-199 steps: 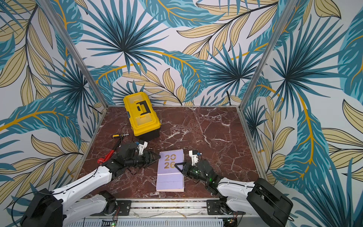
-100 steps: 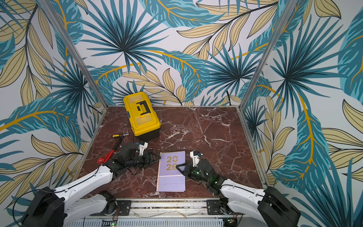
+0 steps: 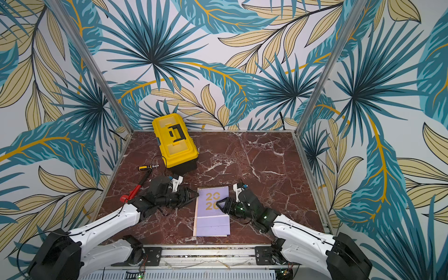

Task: Stack the calendars
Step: Place the calendar at the calendar.

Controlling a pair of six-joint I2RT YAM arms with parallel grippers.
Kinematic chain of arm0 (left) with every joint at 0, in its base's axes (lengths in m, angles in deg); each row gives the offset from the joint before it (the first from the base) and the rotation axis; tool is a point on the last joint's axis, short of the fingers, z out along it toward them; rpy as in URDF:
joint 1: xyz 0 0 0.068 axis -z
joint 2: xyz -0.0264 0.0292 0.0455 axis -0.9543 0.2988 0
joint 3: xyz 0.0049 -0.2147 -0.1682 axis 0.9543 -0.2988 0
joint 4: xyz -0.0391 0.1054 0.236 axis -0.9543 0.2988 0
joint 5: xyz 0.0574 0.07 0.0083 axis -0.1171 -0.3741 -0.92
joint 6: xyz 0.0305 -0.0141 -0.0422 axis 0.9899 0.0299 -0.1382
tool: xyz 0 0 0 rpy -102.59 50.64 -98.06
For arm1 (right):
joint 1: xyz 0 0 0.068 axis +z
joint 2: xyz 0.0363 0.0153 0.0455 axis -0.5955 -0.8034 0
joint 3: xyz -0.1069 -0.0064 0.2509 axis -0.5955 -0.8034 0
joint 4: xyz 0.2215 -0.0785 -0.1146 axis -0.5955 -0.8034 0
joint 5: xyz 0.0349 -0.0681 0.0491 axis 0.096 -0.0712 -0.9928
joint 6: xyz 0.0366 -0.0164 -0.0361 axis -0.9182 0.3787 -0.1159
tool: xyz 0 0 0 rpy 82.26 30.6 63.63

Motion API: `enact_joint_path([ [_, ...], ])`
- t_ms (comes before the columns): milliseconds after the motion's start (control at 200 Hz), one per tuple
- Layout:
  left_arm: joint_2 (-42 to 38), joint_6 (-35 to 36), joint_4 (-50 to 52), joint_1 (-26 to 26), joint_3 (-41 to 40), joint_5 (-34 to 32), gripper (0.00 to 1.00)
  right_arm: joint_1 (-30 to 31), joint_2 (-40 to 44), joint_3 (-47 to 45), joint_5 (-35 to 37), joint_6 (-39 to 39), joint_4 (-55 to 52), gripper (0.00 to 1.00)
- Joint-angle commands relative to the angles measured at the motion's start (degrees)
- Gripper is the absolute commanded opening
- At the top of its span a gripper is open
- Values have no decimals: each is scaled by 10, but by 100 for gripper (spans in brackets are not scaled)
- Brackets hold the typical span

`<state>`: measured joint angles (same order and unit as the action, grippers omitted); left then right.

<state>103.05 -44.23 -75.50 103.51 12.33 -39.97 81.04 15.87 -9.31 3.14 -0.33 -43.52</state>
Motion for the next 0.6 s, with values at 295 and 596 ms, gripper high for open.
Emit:
enact_joint_path([
  [295, 11, 0, -14, 6, -7, -3, 62, 1, -41, 74, 56, 38, -160, 66],
  [596, 15, -4, -22, 7, -7, 0, 63, 7, -51, 105, 83, 45, -222, 71],
])
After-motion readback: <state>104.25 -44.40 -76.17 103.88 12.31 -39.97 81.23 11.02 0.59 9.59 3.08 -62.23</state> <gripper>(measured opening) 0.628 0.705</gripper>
